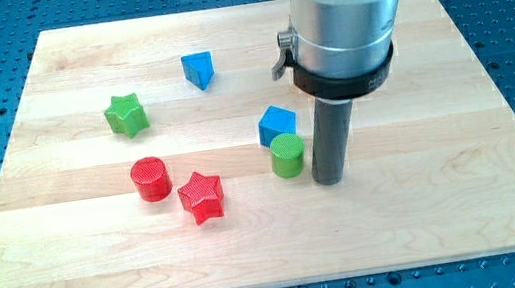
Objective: Place the green circle top left to the red star
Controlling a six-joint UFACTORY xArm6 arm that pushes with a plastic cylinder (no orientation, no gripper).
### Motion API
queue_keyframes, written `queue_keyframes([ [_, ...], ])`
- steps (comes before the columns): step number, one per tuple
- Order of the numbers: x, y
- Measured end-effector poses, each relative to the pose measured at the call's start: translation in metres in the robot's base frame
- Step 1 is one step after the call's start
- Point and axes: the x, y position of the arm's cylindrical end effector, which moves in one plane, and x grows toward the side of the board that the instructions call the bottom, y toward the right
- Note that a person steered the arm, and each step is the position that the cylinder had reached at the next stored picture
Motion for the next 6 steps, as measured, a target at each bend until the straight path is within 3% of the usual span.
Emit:
queue_keyframes([
  [1,-0.012,-0.065],
  [4,-0.047,-0.154],
  [6,-0.015,-0.115],
])
